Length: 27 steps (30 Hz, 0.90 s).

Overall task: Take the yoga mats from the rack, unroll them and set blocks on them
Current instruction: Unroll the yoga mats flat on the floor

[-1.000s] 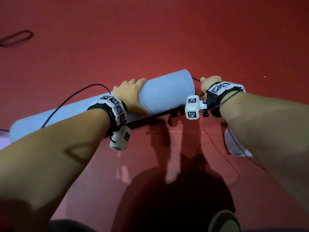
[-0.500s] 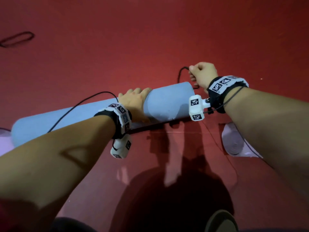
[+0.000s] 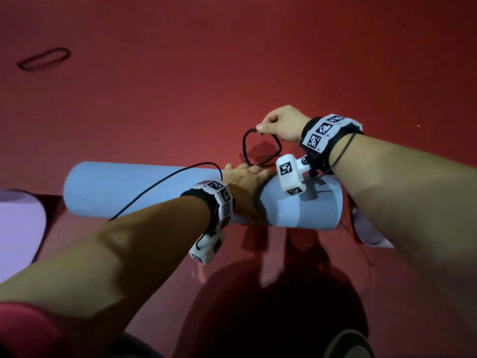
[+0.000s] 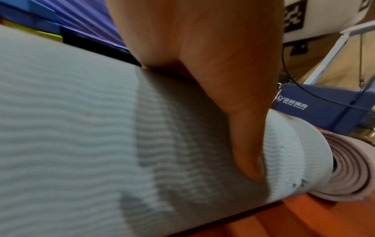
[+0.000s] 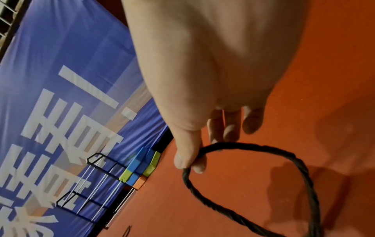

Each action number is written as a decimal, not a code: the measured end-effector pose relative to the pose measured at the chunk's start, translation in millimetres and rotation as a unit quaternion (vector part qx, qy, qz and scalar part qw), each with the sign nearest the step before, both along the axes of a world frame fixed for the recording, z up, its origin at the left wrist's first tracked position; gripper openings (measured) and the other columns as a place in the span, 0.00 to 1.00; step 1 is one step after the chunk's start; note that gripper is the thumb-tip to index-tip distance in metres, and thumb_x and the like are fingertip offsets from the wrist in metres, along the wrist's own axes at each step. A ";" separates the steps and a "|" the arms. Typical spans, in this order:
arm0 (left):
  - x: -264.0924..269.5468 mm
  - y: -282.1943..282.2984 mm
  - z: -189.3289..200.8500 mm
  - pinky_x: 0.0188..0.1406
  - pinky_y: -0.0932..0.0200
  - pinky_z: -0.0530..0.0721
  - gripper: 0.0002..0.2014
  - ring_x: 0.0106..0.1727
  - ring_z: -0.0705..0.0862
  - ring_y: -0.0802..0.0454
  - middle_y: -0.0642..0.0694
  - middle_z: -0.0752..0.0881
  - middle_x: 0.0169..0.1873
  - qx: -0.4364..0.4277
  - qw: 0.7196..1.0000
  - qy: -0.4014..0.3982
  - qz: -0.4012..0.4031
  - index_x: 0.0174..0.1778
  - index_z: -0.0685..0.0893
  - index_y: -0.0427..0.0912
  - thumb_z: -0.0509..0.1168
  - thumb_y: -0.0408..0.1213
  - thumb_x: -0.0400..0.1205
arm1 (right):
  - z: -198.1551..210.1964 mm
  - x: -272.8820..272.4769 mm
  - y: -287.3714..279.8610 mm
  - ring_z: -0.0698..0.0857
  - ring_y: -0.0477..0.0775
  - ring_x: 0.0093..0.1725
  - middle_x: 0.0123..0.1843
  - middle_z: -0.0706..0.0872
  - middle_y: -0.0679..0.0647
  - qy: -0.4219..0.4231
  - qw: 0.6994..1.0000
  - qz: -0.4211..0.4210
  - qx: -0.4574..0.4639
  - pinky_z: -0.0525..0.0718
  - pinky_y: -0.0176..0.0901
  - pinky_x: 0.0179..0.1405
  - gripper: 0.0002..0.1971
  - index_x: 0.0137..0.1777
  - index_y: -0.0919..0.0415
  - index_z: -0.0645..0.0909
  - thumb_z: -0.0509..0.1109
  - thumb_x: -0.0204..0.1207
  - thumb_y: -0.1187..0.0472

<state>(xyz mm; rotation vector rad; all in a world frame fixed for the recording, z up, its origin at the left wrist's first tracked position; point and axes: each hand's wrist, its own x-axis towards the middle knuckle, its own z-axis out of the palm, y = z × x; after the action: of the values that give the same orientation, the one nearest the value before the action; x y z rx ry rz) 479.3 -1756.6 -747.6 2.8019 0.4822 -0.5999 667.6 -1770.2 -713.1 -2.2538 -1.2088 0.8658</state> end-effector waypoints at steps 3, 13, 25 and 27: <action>-1.1 4.8 -2.7 0.68 0.40 0.71 0.57 0.72 0.73 0.47 0.56 0.74 0.73 -0.019 1.000 0.005 -0.004 0.81 0.60 0.63 0.76 0.71 0.56 | -3.7 5.2 0.2 0.75 0.52 0.33 0.34 0.83 0.54 0.001 1.000 0.009 -0.009 0.72 0.40 0.32 0.11 0.37 0.52 0.89 0.75 0.77 0.48; -24.9 62.7 8.7 0.61 0.47 0.76 0.51 0.71 0.77 0.46 0.53 0.77 0.71 -0.055 0.990 0.101 0.076 0.77 0.68 0.66 0.77 0.73 0.57 | -10.2 -6.5 20.3 0.88 0.52 0.28 0.34 0.79 0.57 0.172 0.983 -0.063 -0.031 0.87 0.43 0.27 0.14 0.40 0.62 0.78 0.62 0.87 0.57; -74.5 88.3 9.0 0.67 0.30 0.75 0.50 0.72 0.76 0.44 0.53 0.77 0.70 -0.031 0.986 0.121 0.113 0.77 0.66 0.66 0.77 0.70 0.58 | 2.3 -0.8 85.2 0.84 0.55 0.62 0.70 0.80 0.57 0.106 0.951 -0.241 0.163 0.83 0.54 0.66 0.33 0.82 0.59 0.66 0.70 0.78 0.54; -77.9 89.5 9.0 0.68 0.30 0.74 0.53 0.72 0.76 0.44 0.54 0.77 0.70 -0.025 0.985 0.138 0.099 0.78 0.63 0.68 0.79 0.68 0.57 | -2.8 -12.2 75.8 0.83 0.55 0.54 0.65 0.82 0.58 0.095 0.975 -0.188 0.066 0.86 0.55 0.57 0.34 0.84 0.55 0.63 0.71 0.79 0.59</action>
<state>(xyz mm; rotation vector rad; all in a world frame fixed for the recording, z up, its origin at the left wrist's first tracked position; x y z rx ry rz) 401.4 -1667.2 -738.6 2.5921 0.7770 -0.9455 655.4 -1694.4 -715.9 -2.1376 -0.7014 0.8027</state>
